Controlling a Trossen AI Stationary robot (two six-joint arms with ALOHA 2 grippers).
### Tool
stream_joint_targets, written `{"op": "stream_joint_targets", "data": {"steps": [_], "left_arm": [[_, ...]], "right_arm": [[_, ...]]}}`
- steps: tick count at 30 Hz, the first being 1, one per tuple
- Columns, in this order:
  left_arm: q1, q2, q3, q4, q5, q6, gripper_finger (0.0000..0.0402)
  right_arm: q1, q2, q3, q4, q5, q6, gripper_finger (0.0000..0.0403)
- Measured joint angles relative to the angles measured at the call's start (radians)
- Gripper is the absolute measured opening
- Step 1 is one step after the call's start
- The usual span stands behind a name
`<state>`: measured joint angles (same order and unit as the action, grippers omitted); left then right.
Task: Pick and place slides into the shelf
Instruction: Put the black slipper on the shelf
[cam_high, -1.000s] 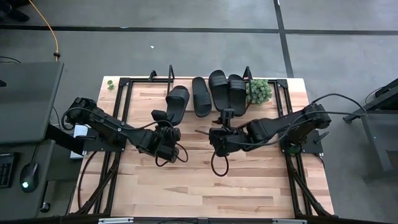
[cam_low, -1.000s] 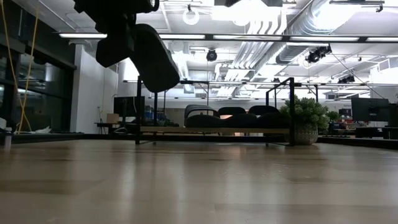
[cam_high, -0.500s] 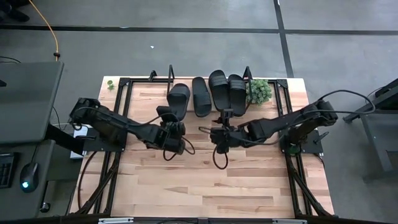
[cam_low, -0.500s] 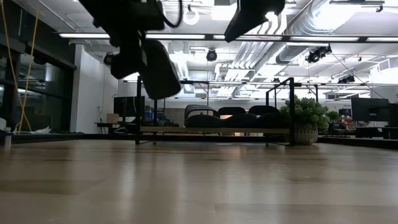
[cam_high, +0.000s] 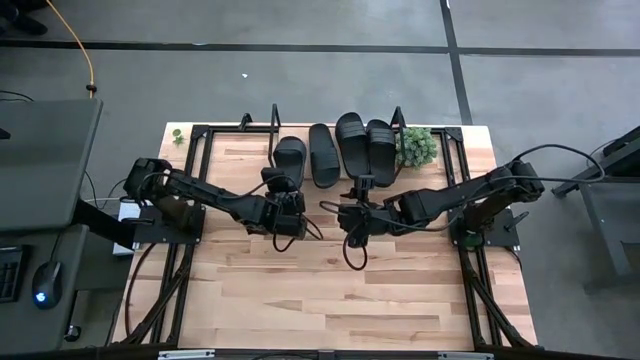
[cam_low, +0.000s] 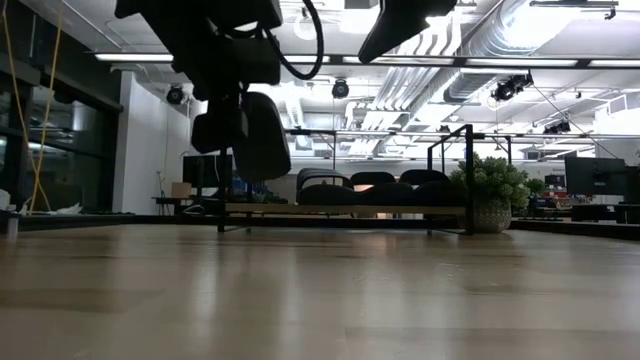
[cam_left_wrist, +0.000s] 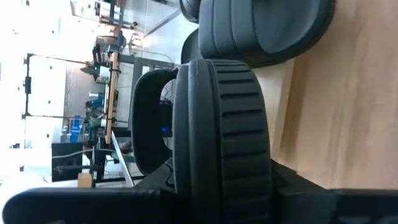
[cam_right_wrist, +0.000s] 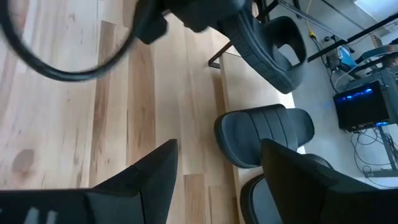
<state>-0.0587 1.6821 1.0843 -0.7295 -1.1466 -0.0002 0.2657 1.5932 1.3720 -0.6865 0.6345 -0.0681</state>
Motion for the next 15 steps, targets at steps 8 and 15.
{"op": "stream_joint_targets", "data": {"steps": [8, 15], "left_arm": [[0.027, 0.0, 0.0, 0.057, 0.021, 0.054, 0.008], [0.035, 0.0, 0.0, 0.101, 0.031, 0.106, 0.008]], "right_arm": [[0.0, 0.0, 0.0, 0.001, 0.0, 0.0, 0.022], [0.0, 0.0, 0.0, 0.002, 0.0, 0.0, 0.022]]}}
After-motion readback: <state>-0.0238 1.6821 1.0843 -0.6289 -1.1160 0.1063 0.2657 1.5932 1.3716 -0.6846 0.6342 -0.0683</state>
